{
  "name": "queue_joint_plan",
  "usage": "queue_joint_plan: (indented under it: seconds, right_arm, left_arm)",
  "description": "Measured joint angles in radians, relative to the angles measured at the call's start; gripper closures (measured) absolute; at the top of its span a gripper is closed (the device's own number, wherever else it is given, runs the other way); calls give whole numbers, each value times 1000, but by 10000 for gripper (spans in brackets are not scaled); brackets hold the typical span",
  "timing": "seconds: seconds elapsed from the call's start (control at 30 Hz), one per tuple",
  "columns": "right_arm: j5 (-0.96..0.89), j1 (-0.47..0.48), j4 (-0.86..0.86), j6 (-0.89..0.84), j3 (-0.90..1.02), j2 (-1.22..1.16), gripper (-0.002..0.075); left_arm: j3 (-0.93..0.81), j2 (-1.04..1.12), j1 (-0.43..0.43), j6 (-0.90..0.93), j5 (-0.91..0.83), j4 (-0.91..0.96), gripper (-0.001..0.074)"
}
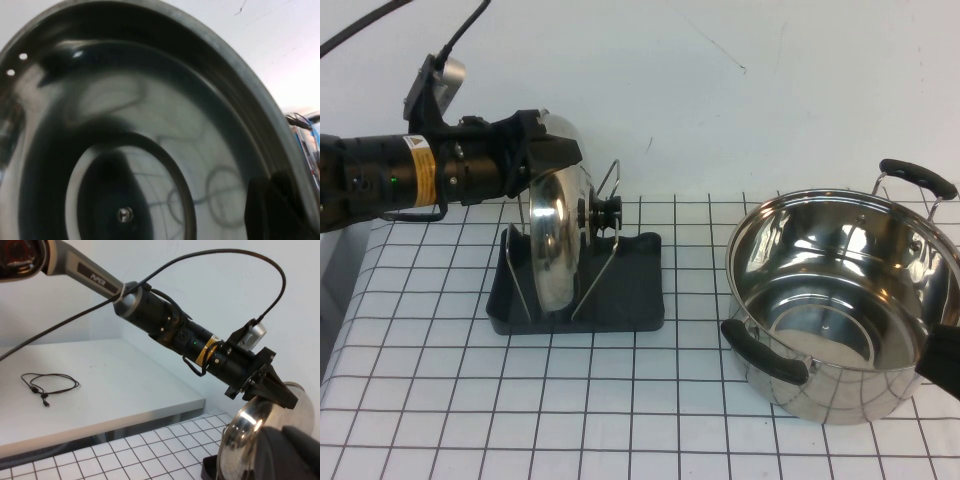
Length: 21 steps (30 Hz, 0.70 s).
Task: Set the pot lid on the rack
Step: Place the pot lid on the pot rack
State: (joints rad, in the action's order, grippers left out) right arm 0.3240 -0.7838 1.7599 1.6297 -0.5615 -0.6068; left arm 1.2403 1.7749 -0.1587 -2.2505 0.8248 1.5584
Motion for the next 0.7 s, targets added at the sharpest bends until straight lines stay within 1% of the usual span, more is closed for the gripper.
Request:
queue_joint_plan:
  seconds: [0.17, 0.23, 0.27, 0.3, 0.43, 0.5, 0.53, 0.6, 0.7]
  right_arm:
    - [0, 0, 0, 0, 0, 0, 722]
    - [0, 0, 0, 0, 0, 0, 722]
    - [-1, 0, 0, 0, 0, 0, 722]
    - [-1, 0, 0, 0, 0, 0, 722]
    - [-2, 0, 0, 0, 0, 0, 722]
    - [-2, 0, 0, 0, 0, 0, 723]
    - [-2, 0, 0, 0, 0, 0, 723]
    - [-2, 0, 0, 0, 0, 0, 724]
    - [-2, 0, 0, 0, 0, 0, 724]
  left_arm:
    - [7, 16, 0, 0, 13, 7, 699]
    - [9, 16, 0, 7, 15, 23, 659]
    - [9, 18, 0, 12, 14, 34, 624]
    - [9, 23, 0, 17, 14, 46, 565]
    - [9, 28, 0, 21, 14, 67, 243]
    - [9, 28, 0, 23, 21, 81, 135]
    - [9, 28, 0, 25, 24, 87, 102]
    - [9, 28, 0, 40, 25, 101, 70]
    - [9, 18, 0, 60, 17, 116, 50]
